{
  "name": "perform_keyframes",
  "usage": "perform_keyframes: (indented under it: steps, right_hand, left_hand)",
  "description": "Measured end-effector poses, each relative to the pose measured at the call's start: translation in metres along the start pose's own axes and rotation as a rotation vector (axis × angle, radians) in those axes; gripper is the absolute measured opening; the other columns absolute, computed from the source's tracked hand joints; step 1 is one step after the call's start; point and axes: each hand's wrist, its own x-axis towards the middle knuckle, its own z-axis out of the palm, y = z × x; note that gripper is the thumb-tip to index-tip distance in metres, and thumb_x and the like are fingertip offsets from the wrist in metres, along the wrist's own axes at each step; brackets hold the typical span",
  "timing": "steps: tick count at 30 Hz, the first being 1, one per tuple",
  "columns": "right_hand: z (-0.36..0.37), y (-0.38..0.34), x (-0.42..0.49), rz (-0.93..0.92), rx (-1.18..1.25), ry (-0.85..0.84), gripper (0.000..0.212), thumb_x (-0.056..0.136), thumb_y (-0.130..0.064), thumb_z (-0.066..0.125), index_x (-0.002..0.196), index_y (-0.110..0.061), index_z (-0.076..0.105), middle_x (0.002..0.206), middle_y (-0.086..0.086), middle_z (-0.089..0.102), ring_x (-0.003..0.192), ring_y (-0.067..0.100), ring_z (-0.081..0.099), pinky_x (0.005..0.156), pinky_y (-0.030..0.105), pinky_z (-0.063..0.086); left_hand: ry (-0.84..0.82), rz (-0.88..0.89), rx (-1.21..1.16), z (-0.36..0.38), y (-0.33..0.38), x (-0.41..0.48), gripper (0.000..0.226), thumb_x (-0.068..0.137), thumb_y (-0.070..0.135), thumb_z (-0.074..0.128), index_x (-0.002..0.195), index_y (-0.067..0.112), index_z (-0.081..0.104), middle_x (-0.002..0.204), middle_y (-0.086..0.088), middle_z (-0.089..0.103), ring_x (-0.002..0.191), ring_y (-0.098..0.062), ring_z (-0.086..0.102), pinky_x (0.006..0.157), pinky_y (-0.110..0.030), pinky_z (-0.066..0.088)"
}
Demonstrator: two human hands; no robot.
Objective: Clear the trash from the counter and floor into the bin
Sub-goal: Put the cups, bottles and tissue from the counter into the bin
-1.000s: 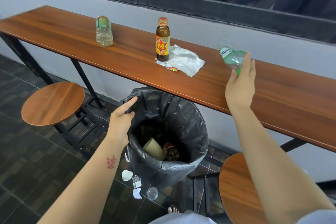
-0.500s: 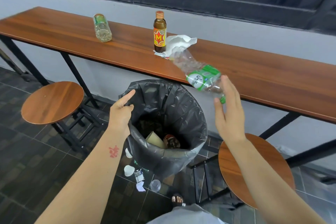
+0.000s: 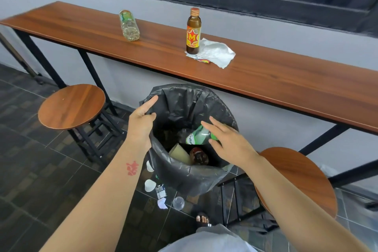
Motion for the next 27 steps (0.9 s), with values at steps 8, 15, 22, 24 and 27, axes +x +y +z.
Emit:
perform_keyframes:
  steps: [8,15,22,24,27]
  right_hand:
    - [-0.012,-0.006,0.027,-0.061,-0.006,-0.009,0.063,0.097,-0.055,0.041,0.153,-0.036,0.020,0.162,-0.008,0.013,0.148,0.009,0.009,0.121,0.033,0.014]
    - [-0.063,-0.015,0.093,-0.024,0.213,0.509,0.055,0.096,-0.047,0.050,0.146,-0.026,0.040,0.152,-0.006,0.040,0.139,0.013,0.036,0.109,0.030,0.031]
    - [-0.098,-0.002,0.200,0.163,0.323,0.617,0.067,0.087,-0.048,0.064,0.142,-0.017,0.040,0.141,0.002,0.049,0.127,0.019,0.046,0.097,0.026,0.038]
    - [-0.101,0.004,0.223,0.172,0.261,0.608,0.072,0.085,-0.052,0.065,0.142,-0.017,0.039,0.140,0.003,0.049,0.128,0.019,0.047,0.102,0.033,0.040]
    - [-0.102,0.013,0.251,0.216,0.177,0.596,0.084,0.081,-0.061,0.063,0.146,-0.015,0.034,0.146,0.006,0.045,0.134,0.024,0.042,0.111,0.040,0.034]
  left_hand:
    - [0.037,-0.005,-0.016,-0.008,0.002,0.014,0.052,0.097,-0.003,0.050,0.123,0.041,0.065,0.148,0.011,0.045,0.140,-0.018,0.035,0.112,-0.043,0.032]
    - [0.093,-0.016,-0.040,-0.010,0.004,0.030,0.052,0.097,-0.002,0.050,0.120,0.041,0.067,0.145,0.013,0.048,0.140,-0.018,0.036,0.113,-0.046,0.031]
    - [0.142,-0.059,-0.140,-0.008,0.008,0.046,0.056,0.096,-0.009,0.045,0.116,0.036,0.071,0.141,0.008,0.053,0.136,-0.021,0.041,0.112,-0.050,0.034]
    - [0.156,-0.068,-0.154,-0.007,0.008,0.051,0.056,0.096,-0.009,0.044,0.116,0.036,0.071,0.140,0.007,0.055,0.134,-0.022,0.043,0.111,-0.051,0.035]
    - [0.183,-0.066,-0.138,-0.004,0.009,0.059,0.056,0.096,-0.009,0.044,0.117,0.036,0.070,0.138,0.008,0.056,0.134,-0.022,0.043,0.112,-0.052,0.033]
